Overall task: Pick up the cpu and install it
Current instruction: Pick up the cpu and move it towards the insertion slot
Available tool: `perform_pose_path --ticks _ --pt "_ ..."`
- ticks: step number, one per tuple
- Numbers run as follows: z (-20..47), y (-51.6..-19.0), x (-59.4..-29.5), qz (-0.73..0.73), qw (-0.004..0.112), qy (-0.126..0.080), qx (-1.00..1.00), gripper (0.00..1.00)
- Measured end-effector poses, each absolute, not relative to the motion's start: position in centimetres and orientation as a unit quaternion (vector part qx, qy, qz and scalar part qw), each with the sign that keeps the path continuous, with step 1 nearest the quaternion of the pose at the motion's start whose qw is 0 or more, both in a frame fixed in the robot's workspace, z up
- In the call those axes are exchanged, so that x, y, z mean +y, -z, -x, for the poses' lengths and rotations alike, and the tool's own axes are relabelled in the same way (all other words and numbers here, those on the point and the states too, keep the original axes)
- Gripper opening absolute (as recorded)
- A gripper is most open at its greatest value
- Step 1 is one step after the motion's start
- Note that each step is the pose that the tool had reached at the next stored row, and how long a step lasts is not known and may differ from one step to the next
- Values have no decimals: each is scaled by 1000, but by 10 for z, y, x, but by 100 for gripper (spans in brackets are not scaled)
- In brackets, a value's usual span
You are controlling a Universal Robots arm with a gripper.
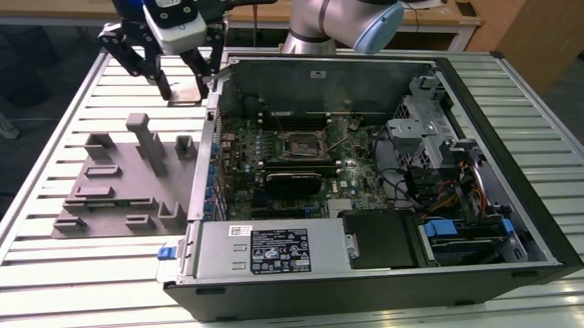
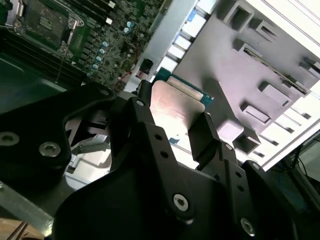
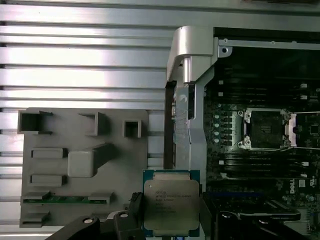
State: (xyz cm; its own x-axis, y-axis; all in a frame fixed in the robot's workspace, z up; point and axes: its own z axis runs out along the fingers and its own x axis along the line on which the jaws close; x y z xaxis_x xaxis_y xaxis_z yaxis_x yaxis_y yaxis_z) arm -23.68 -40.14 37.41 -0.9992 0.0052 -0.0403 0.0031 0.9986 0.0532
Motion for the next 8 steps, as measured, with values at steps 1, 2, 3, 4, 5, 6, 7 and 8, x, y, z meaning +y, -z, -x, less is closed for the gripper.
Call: perform_pose_path --ticks 1,2,3,4,5,6,7,8 --pt "234 -374 -401 -2 20 -27 999 54" --pt "230 -374 -401 -2 20 -27 999 54" --pt "227 -374 -401 -2 20 -27 999 54" --pt "224 -374 -401 -2 20 -27 999 54" --pt "220 -374 -401 -2 20 -27 999 54" --pt "217 -374 -401 -2 20 -27 999 54" --pt "214 -374 -401 -2 20 -27 999 54" --pt "211 -374 -401 -2 20 -27 999 54"
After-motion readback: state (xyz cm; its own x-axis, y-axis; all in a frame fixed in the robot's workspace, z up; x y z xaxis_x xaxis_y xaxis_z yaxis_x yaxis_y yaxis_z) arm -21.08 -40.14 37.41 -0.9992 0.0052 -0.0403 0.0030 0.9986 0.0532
